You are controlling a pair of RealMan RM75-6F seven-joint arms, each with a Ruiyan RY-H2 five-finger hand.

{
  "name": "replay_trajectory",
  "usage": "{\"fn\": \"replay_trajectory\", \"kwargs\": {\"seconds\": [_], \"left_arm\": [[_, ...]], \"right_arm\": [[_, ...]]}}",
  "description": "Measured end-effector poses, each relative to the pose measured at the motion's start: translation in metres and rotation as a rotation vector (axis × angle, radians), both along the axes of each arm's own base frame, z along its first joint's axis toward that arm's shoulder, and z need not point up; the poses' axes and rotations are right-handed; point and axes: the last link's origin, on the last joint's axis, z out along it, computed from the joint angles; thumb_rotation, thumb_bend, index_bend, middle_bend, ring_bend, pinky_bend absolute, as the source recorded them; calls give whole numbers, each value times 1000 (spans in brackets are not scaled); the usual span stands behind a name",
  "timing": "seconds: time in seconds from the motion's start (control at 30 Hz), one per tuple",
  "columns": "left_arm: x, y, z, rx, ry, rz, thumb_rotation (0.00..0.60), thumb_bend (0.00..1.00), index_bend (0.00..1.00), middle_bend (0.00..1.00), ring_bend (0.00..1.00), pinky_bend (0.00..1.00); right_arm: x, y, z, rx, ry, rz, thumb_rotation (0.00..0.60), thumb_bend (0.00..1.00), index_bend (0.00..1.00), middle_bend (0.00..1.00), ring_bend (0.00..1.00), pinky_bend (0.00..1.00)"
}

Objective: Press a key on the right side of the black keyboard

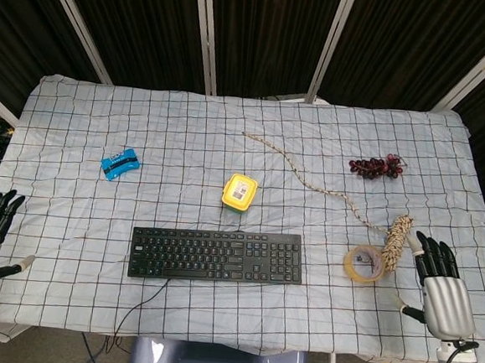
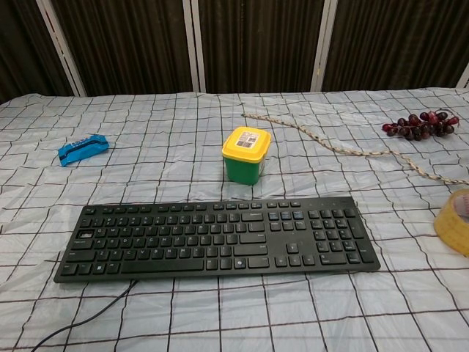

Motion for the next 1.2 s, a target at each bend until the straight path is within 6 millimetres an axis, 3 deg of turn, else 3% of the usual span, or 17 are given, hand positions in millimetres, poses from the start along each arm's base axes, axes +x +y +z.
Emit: {"fn": "replay_trajectory", "kwargs": {"seconds": [0.07, 0.2, 0.5, 0.7, 1.2], "left_arm": [[0, 0, 0, 2, 2, 0, 600, 46, 0, 0, 0, 0], [0, 0, 0, 4, 1, 2, 600, 45, 0, 0, 0, 0], [0, 1, 0, 7, 0, 3, 600, 46, 0, 0, 0, 0], [0, 1, 0, 12, -4, 4, 600, 47, 0, 0, 0, 0], [-1, 2, 3, 15, -15, 4, 600, 45, 0, 0, 0, 0]], "right_arm": [[4, -3, 0, 7, -4, 15, 600, 114, 2, 125, 125, 233], [11, -7, 0, 22, -14, 39, 600, 115, 12, 529, 557, 563], [25, -16, -17, 170, 7, 36, 600, 142, 54, 817, 850, 785], [41, -22, -31, 236, 33, 36, 600, 194, 72, 859, 893, 816], [108, -51, -106, 384, 30, 12, 600, 315, 109, 860, 896, 816]]}}
